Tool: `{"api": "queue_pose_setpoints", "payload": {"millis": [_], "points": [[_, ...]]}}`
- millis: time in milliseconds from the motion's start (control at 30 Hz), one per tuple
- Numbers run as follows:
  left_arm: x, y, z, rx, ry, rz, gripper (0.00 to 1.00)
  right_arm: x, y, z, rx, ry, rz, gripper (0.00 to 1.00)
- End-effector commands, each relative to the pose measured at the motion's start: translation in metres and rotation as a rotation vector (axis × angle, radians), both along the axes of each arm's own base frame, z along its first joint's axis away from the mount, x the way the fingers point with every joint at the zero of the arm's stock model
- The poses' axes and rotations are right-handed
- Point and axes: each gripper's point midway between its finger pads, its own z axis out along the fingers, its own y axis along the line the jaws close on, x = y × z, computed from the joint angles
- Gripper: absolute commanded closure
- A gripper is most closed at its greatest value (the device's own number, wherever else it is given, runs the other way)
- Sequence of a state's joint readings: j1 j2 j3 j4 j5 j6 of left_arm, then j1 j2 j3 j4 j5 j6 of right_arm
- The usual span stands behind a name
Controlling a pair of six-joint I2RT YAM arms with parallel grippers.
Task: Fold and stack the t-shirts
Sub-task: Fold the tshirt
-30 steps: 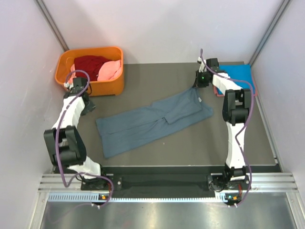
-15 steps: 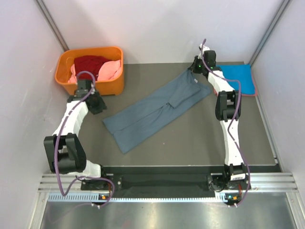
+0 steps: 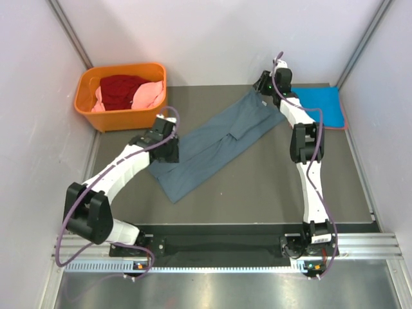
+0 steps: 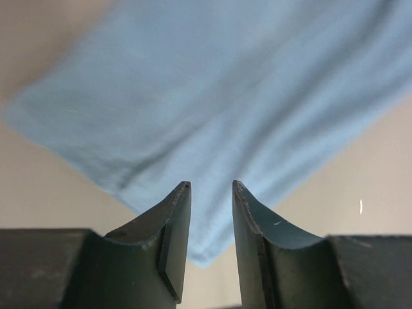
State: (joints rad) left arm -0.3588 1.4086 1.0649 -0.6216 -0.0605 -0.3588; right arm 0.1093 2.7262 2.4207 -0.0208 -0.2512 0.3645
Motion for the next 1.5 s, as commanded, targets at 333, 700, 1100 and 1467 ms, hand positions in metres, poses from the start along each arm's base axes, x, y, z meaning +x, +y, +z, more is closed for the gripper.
{"api": "queue_pose_setpoints", "payload": {"millis": [333, 700, 1100, 1467], "points": [[-0.117, -0.065, -0.053, 0.256, 0.233, -0.380, 0.63, -0.123, -0.029, 0.133, 0.170, 0.110, -0.144, 0.39], [-0.120, -0.036, -0.068, 0.491, 0.278, -0.266, 0.59, -0.210, -0.036, 0.075, 0.211, 0.267, -0.171, 0.38], [-0.125, -0.030, -0.100, 0.609, 0.405, -0.365, 0.57, -0.211, -0.059, 0.057, 0.253, 0.312, -0.184, 0.39], [-0.126, -0.044, -0.097, 0.549, 0.423, -0.376, 1.00, -0.196, -0.063, 0.013, 0.240, 0.352, -0.216, 0.44]]}}
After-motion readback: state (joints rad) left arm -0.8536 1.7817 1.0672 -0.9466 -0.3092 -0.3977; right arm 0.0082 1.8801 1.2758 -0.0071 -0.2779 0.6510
